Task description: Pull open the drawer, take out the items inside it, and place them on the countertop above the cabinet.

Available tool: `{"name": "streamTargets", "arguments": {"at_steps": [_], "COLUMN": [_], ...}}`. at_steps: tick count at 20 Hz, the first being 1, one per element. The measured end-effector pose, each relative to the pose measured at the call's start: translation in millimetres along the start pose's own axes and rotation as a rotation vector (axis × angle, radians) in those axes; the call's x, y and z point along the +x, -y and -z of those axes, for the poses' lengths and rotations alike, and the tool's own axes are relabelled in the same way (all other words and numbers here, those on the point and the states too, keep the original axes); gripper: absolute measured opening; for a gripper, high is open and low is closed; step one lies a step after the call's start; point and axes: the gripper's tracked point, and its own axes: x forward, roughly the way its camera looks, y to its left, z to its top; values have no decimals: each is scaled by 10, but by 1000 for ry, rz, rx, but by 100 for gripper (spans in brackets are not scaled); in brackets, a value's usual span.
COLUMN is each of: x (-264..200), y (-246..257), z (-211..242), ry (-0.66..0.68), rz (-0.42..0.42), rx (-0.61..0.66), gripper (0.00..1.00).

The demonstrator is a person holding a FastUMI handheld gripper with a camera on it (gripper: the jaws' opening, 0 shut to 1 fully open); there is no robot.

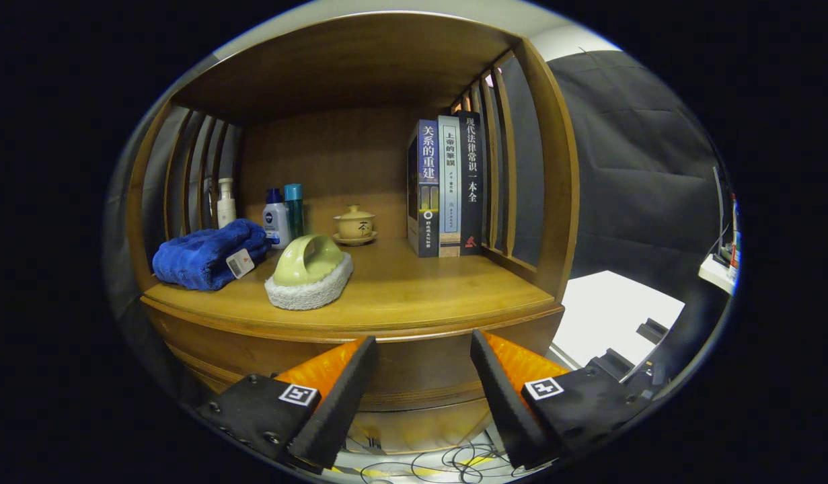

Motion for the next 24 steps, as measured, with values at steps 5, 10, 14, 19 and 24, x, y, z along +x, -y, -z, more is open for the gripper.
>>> {"name": "streamTargets", "arguments": {"at_steps": [5, 10, 14, 19, 24], "x": [-64, -459, -971, -1536, -1857], "y": [-102, -2, 71, 171, 355], "z": [-91, -812, -1419, -1974, -2192], "ry": [-65, 27, 110, 153, 191], "rz": [-44, -66, -88, -96, -89], "rx": [112, 149, 100, 28, 101], "gripper": [97, 98, 97, 98, 97]}}
